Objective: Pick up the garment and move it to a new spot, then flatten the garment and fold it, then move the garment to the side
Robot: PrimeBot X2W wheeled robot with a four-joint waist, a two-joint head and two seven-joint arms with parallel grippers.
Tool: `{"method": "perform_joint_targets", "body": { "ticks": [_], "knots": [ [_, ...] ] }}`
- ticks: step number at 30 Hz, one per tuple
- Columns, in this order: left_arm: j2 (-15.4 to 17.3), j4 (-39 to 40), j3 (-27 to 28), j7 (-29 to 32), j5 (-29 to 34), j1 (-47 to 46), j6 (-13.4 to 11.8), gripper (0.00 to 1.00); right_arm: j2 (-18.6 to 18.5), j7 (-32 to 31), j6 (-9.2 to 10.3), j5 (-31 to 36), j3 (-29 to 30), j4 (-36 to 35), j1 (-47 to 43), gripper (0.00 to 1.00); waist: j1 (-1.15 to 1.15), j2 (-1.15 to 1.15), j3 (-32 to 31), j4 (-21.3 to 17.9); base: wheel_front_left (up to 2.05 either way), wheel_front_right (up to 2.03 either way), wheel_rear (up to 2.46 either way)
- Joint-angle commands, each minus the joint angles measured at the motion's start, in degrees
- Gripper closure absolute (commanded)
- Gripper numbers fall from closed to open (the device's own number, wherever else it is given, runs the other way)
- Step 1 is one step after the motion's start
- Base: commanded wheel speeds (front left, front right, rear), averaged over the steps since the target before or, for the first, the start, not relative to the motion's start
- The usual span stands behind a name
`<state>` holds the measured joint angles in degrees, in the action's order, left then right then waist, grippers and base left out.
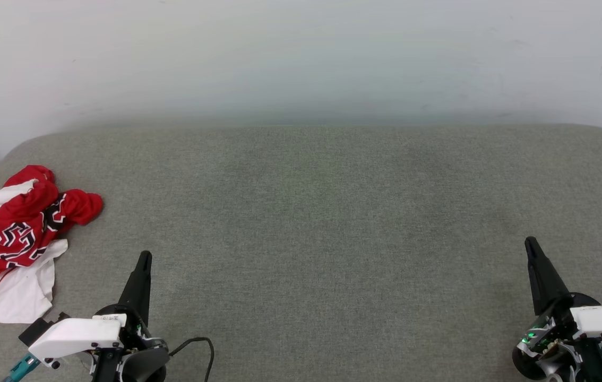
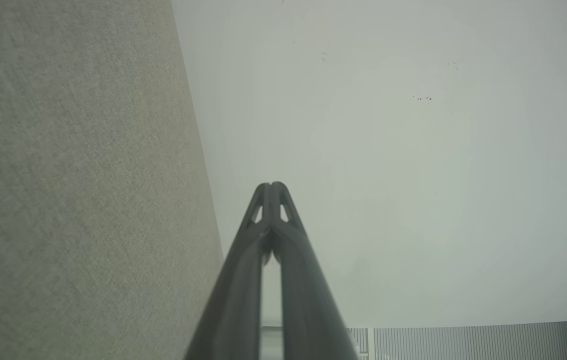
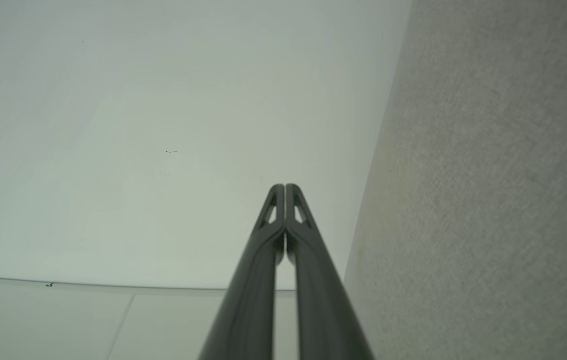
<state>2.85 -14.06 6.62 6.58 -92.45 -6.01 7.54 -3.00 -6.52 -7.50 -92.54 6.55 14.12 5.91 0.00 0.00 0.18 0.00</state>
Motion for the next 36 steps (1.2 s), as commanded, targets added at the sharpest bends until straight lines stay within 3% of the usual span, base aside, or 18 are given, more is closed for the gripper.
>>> {"method": "perform_joint_targets", "body": {
  "ticks": [1,18,19,36],
  "knots": [
    [-0.11,-0.03,0.11,0.10,0.09,-0.43,0.15,1.00,0.24,0.00,0.02,0.26,-0.03,0.05,0.66,1.00,0.00,0.00,0.00,0.00,0.00,0.00,0.00],
    [-0.11,-0.03,0.10,0.09,0.09,-0.43,0.15,1.00,0.24,0.01,0.02,0.26,-0.03,0.05,0.66,1.00,0.00,0.00,0.00,0.00,0.00,0.00,0.00],
    [0.00,0.00,-0.01,0.00,0.00,0.00,0.00,0.00,0.00,0.01,0.00,0.00,0.00,-0.01,0.00,0.00,0.00,0.00,0.00,0.00,0.00,0.00,0.00],
    [0.00,3.20,-4.82,-4.55,1.34,-0.01,-0.04,0.00,-0.14,4.42,0.00,2.10,-2.71,-2.99,-1.30,0.00,0.00,0.00,-0.09,0.07,0.00,0.00,0.00]
  ]
}}
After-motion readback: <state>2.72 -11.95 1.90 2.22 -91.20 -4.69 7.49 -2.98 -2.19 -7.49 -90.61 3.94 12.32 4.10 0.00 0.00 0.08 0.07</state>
